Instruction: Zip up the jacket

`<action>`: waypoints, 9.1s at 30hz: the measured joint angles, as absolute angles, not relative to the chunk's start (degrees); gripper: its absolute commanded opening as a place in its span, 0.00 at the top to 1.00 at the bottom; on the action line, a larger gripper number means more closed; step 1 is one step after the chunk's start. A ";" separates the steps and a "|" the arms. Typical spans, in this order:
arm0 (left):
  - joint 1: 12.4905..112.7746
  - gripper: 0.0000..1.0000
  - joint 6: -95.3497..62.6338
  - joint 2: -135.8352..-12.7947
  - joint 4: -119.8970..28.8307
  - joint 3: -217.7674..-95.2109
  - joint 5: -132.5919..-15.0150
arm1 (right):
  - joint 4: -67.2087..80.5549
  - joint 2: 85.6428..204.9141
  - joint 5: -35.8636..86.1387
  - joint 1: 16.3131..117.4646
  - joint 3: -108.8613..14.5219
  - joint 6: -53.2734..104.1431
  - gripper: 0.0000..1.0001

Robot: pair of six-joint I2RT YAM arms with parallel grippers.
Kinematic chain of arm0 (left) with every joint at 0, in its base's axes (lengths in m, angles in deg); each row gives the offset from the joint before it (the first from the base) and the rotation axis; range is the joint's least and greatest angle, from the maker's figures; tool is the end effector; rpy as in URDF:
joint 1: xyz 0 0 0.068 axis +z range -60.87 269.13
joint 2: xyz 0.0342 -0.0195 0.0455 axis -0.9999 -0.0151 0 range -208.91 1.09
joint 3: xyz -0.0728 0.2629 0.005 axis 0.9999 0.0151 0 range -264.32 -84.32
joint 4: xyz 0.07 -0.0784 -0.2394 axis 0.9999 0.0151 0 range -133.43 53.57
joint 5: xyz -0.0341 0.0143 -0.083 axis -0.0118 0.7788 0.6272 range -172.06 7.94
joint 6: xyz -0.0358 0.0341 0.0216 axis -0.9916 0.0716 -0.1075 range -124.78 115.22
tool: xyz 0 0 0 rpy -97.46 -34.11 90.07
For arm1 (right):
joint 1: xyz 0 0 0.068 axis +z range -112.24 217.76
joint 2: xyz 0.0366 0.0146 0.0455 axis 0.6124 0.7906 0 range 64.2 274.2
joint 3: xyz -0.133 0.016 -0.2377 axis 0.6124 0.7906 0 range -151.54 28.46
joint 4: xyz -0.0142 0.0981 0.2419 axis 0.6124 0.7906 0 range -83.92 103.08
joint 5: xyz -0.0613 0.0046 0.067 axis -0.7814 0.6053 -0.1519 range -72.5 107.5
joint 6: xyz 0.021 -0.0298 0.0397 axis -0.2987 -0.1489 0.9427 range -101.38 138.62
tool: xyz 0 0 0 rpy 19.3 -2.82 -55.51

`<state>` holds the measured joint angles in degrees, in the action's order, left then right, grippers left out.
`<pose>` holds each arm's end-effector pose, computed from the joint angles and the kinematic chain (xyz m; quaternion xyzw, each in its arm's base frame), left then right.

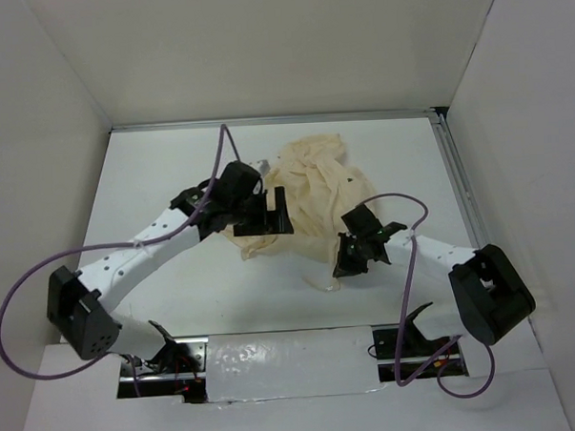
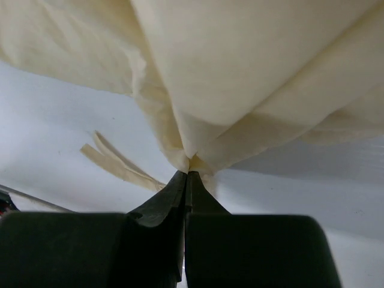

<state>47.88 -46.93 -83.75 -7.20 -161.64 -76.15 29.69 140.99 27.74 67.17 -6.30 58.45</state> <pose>0.2426 -0.2177 0.3283 0.0130 0.9186 -0.2964 0.2612 0.1944 0.1170 0.1518 0.0697 0.9713 0.1912 0.1234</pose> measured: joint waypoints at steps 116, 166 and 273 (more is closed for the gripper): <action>24.36 0.01 -43.67 -94.87 -6.87 -144.57 -91.63 | 23.60 133.63 33.35 68.15 -0.73 57.10 1.00; 59.81 0.01 -22.03 -137.27 -22.15 -200.04 -65.22 | 43.97 143.55 23.50 58.86 -23.43 41.73 0.83; 45.30 0.15 -17.12 -92.95 -34.52 -161.55 -60.79 | 13.76 125.06 31.50 59.45 -23.83 55.63 1.00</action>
